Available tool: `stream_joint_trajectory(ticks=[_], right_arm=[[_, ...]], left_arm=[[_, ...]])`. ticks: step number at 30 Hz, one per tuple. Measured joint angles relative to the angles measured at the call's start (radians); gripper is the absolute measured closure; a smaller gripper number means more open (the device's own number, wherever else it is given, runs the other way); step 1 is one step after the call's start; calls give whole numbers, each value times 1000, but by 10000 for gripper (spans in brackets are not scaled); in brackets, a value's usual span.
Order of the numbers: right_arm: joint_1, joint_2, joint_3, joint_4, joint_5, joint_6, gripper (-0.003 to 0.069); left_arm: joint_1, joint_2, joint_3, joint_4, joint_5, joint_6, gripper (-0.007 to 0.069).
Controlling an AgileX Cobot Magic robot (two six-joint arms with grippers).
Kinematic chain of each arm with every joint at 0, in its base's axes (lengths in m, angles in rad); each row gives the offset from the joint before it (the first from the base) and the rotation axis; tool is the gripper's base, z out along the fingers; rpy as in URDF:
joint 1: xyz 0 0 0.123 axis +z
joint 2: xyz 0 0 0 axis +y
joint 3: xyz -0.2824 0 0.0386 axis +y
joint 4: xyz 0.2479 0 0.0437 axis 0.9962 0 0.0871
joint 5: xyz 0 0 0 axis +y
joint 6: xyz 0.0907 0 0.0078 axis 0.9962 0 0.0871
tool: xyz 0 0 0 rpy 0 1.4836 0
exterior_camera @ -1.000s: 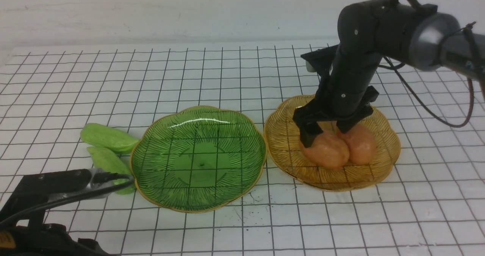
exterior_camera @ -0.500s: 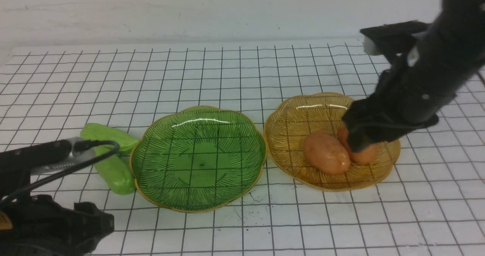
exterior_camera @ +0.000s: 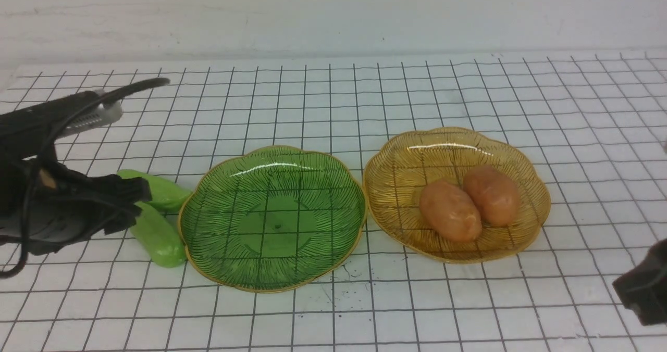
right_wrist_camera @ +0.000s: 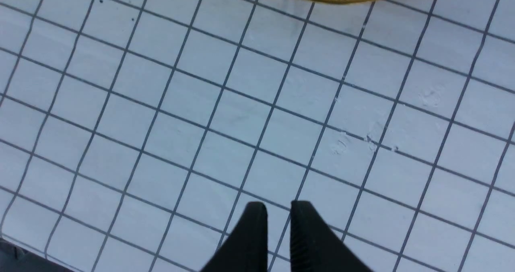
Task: Put different types of vegetables on the plate.
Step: 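Put the green cucumber next to the left plate into that plate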
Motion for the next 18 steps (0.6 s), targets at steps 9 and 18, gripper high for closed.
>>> stream_joint_trajectory(ticks=[9,18], right_arm=[[0,-5,9,4,-1,0,591],[0,-5,9,5,-1,0,591]], left_arm=[[42,241,-23,2,-235,-266,125],[47,365,-25,4,-318,-352,125]])
